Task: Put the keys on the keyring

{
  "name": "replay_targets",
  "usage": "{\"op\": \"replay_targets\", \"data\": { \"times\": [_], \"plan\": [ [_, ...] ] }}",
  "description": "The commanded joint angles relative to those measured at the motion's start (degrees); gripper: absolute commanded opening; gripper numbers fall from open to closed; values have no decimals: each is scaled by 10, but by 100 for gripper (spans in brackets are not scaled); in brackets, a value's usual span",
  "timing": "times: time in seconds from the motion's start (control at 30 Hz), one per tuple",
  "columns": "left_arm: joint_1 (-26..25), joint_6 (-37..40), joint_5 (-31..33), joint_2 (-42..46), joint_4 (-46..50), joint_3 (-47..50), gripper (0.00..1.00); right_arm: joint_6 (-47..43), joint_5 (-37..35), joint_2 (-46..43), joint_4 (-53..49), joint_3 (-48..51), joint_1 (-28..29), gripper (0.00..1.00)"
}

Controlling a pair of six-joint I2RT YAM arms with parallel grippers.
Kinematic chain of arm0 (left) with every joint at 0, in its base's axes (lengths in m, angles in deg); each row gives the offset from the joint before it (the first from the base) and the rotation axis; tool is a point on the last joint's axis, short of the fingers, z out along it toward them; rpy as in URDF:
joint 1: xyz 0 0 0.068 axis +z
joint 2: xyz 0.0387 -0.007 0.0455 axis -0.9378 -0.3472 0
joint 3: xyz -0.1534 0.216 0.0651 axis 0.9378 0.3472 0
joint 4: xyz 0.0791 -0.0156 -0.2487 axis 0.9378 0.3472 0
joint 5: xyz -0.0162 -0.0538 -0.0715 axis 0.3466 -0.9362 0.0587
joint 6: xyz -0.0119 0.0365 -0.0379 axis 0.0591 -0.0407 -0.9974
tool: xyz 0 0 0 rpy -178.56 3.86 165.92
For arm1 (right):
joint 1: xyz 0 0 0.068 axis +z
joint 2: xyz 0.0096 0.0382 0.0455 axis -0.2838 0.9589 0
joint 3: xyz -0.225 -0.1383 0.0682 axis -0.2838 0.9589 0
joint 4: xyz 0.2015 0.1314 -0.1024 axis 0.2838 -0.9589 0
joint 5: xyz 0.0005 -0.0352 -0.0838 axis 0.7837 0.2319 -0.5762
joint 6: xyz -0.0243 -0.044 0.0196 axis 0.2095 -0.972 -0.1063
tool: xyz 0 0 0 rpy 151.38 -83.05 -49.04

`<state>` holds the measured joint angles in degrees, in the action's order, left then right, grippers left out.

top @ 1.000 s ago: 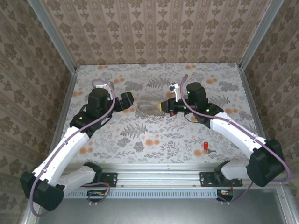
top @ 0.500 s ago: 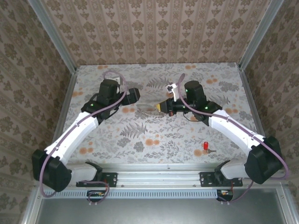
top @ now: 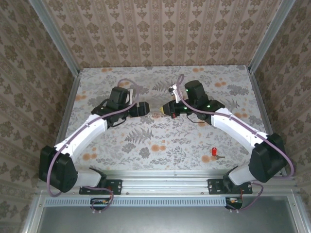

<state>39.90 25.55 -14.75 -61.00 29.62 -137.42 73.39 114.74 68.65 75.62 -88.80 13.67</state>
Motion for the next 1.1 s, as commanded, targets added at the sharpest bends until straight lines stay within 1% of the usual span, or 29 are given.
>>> {"op": "replay_targets", "data": {
  "times": [0.0,0.1,0.27,0.37,0.47,0.6,0.67,0.8,0.83,0.93,1.07],
  "plan": [
    [-25,1,-93,37,-20,34,89,-22,-68,18,-22,-40,11,0],
    [-59,-8,-110,57,-41,50,88,-24,-108,28,-35,-51,14,0],
    [-107,-29,-91,38,-59,53,89,-14,-115,27,-7,-44,14,0],
    [-136,-31,-68,10,-64,49,90,-15,-113,22,4,-38,14,0],
    [-151,-31,-37,0,-70,51,90,-24,-113,15,4,-30,14,0],
    [-149,-33,12,38,-77,64,90,-26,-108,-5,27,7,6,0],
    [-140,-34,39,72,-76,71,90,-16,-91,-18,51,28,-5,0],
    [-112,-45,57,141,-95,90,89,6,-39,-35,96,59,-29,0],
    [-104,-47,59,155,-101,93,88,14,-20,-54,108,64,-37,0],
    [-86,-48,61,182,-110,85,88,27,43,-72,145,78,-54,0],
    [-82,-44,49,185,-126,61,83,83,144,-90,237,103,-73,0]
  ]
}}
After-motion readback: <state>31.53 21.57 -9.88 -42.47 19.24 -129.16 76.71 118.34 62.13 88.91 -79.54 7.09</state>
